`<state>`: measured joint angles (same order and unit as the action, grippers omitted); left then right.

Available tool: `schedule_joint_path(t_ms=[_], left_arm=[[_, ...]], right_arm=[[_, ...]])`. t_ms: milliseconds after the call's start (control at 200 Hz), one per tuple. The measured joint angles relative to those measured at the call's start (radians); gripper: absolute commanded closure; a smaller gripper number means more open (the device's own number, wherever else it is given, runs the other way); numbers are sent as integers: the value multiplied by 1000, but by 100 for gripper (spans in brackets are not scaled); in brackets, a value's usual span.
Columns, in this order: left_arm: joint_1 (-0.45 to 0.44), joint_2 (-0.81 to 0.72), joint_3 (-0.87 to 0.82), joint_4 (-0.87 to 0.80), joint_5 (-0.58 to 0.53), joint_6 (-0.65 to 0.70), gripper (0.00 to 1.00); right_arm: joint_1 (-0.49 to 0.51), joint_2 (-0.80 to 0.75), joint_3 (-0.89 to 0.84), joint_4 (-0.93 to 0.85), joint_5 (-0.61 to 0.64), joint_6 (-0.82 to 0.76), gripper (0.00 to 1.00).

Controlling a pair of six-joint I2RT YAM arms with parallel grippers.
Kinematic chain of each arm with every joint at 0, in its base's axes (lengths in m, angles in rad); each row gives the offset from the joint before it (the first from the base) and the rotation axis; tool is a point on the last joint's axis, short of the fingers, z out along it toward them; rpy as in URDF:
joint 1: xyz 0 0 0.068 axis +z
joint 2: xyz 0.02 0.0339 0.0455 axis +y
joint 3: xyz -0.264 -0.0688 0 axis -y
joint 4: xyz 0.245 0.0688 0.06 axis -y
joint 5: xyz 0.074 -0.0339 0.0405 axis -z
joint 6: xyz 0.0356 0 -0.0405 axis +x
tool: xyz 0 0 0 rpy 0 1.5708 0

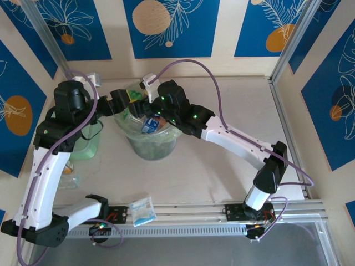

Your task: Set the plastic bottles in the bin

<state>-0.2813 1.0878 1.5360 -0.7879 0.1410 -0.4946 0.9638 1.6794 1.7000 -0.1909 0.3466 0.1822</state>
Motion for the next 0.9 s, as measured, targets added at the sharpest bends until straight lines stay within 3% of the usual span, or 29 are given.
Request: schedule_joint_path(t_ms=[140, 240, 350, 625, 900], left_arm=[[3, 36, 0, 11, 95, -26, 42], [2, 62, -7, 55, 174, -65, 50], [0, 66, -43, 75, 238, -93, 53], [0, 76, -170, 100, 293, -115, 57], [0, 106, -209, 119, 272, -119, 57]], right_arm=[[11, -21, 5, -28, 79, 4, 25], [0, -79, 1, -93, 145, 31, 26], [-71, -180, -22, -159, 193, 117, 26], [-404, -380, -213, -311, 190, 381, 27], [-453, -386, -335, -379, 113, 462, 27]])
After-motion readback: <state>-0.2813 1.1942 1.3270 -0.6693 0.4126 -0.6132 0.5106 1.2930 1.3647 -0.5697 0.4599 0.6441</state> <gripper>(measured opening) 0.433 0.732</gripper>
